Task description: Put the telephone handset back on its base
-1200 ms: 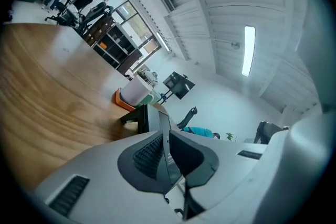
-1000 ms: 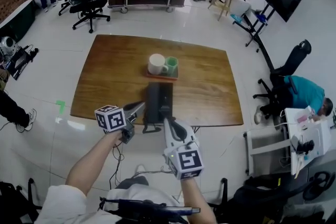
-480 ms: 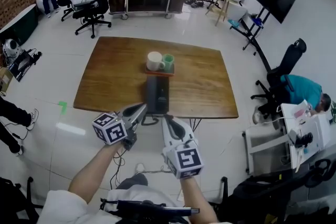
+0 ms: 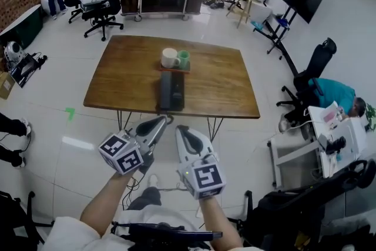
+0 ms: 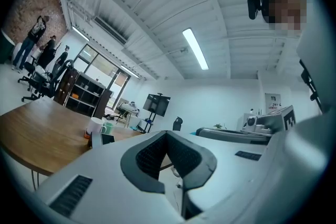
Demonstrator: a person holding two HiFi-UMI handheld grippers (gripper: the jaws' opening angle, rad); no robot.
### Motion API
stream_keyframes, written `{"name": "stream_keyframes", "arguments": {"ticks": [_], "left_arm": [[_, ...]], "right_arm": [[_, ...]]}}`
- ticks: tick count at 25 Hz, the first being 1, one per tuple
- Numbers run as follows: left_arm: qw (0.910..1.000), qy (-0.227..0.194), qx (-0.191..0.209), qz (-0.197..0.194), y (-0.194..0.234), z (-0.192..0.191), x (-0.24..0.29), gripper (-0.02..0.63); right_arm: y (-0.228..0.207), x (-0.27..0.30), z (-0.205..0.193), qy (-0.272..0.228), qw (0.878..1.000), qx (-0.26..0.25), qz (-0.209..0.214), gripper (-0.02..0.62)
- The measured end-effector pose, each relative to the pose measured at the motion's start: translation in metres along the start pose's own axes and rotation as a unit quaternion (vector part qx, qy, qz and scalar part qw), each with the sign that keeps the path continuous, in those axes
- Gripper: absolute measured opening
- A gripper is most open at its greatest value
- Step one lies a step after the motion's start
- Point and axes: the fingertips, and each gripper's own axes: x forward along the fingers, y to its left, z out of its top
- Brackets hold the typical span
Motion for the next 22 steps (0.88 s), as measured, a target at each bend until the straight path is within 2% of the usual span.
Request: {"name": "stream_keyframes", "arguments": {"ticks": [5, 8, 15, 22], "left_arm": [[0.9990, -0.011, 0.043, 0.010, -0.051, 0.007, -0.031, 0.000], [0.9971, -0.017, 0.070, 0.026, -0.078, 0.011, -0.051, 0.000], [0.9933, -0.020, 0.105, 0.042, -0.135, 0.008, -0.089, 0.000], [0.9882, -0.025, 0.138, 0.062, -0.184, 0.011, -0.129, 0.000]], "right_arm": [[0.025, -0.044, 0.002, -0.008, 1.000, 0.008, 0.002, 0.003], [0.036, -0.072, 0.000, -0.010, 1.000, -0.007, 0.005, 0.003], [0.066, -0.120, -0.001, -0.023, 0.999, -0.024, 0.015, 0.003], [0.097, -0.164, 0.007, -0.040, 0.999, -0.009, 0.020, 0.003]]}}
